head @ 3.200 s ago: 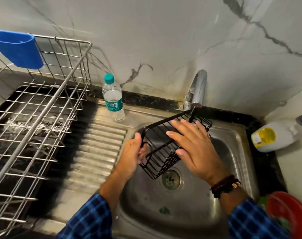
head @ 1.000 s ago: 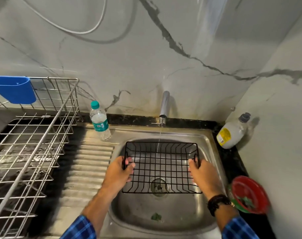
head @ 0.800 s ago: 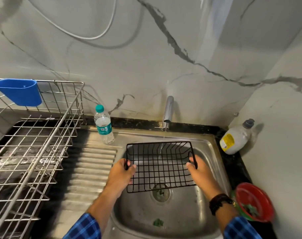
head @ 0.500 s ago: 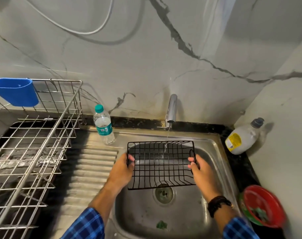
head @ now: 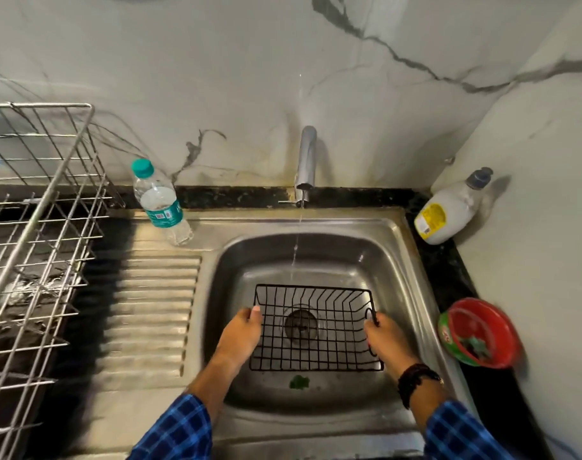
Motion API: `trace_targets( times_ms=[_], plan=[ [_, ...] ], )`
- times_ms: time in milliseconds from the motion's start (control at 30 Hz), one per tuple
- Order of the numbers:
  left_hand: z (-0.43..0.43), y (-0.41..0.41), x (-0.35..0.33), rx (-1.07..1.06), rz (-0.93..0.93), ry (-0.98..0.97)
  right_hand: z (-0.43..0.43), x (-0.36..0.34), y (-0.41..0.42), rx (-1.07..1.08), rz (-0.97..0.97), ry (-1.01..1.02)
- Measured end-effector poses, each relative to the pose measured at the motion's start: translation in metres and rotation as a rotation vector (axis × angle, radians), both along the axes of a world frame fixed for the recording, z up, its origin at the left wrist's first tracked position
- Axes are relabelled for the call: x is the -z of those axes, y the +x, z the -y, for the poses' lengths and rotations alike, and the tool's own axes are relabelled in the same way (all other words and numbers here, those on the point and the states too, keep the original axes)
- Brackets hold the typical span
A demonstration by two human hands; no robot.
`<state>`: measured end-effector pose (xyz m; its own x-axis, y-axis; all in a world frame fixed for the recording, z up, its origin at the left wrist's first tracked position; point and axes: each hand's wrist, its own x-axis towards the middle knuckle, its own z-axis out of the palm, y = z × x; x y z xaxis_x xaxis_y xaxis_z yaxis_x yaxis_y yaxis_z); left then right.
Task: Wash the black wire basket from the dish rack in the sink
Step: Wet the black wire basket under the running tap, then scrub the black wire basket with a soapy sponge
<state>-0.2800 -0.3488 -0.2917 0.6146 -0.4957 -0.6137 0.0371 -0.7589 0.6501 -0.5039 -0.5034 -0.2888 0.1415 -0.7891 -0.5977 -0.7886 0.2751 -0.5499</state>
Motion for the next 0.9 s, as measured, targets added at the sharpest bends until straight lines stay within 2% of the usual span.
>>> trace_targets(
  times_ms=[133,367,500,600,667,700,800,833,900],
  plan=[
    [-0.008,-0.010,-0.008,-0.117,-0.303,-0.103,-0.012,-0.007,-0.012,0.060,0.110,0.071],
    [-0.013,-0.028,-0.016,-0.234,-0.281,-0.088,-0.030,-0.055,-0.040,-0.004,0.325,0.113],
    [-0.020,-0.035,-0.037,-0.276,-0.356,-0.159,-0.020,-0.094,-0.070,-0.148,0.325,-0.106],
    [-0.027,-0.039,-0.061,-0.287,-0.407,-0.257,0.001,-0.118,-0.101,-0.166,0.173,-0.604],
    [-0.033,-0.043,-0.078,-0.297,-0.433,-0.313,0.027,-0.114,-0.124,-0.091,0.037,-0.787],
    [-0.036,-0.044,-0.085,-0.311,-0.447,-0.326,0.041,-0.108,-0.134,-0.108,-0.070,-0.771],
    [-0.044,-0.050,-0.101,-0.403,-0.492,-0.304,0.075,-0.088,-0.150,-0.405,-0.405,-0.439],
    [-0.046,-0.052,-0.104,-0.454,-0.504,-0.305,0.079,-0.085,-0.150,-0.511,-0.476,-0.382],
    [-0.049,-0.055,-0.105,-0.526,-0.488,-0.323,0.083,-0.080,-0.147,-0.589,-0.482,-0.377]
  ],
)
